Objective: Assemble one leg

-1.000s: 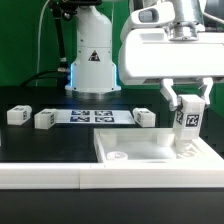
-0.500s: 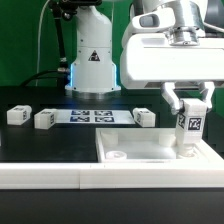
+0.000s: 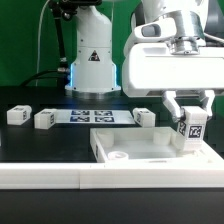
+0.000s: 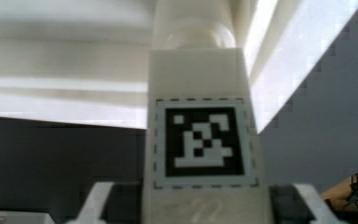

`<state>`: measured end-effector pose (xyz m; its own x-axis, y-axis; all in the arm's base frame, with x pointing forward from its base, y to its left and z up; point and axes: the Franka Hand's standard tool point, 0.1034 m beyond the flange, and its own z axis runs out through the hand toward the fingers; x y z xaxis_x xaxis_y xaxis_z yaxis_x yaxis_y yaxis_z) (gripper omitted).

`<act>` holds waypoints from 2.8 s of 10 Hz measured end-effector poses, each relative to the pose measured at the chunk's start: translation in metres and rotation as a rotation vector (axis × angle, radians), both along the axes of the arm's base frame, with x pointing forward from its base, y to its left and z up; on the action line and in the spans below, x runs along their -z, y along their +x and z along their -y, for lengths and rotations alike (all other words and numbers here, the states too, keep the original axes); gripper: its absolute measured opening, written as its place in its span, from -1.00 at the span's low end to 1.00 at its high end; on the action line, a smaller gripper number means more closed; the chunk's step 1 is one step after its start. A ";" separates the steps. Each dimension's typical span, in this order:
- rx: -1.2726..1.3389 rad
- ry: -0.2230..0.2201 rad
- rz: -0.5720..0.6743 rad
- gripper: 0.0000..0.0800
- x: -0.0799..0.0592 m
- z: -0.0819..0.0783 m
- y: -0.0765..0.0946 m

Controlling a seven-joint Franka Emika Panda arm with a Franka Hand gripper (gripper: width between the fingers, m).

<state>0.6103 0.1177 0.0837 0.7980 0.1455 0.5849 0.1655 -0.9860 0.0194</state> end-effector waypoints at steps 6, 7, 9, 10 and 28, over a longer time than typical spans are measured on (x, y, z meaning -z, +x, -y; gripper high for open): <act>-0.002 0.001 -0.029 0.56 0.003 0.000 -0.001; -0.002 0.001 -0.030 0.56 0.003 0.000 -0.001; -0.001 0.001 -0.030 0.61 0.003 0.000 -0.001; -0.007 -0.003 -0.043 0.62 0.001 0.002 0.000; 0.050 0.033 -0.666 -0.28 -0.002 0.010 0.000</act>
Offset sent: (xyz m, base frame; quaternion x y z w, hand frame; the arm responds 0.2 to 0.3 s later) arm 0.0000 0.0000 0.0000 0.0000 0.0000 0.0000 1.0000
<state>0.6100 0.1073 0.0861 0.9955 0.0892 -0.0321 0.0856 -0.9912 -0.1014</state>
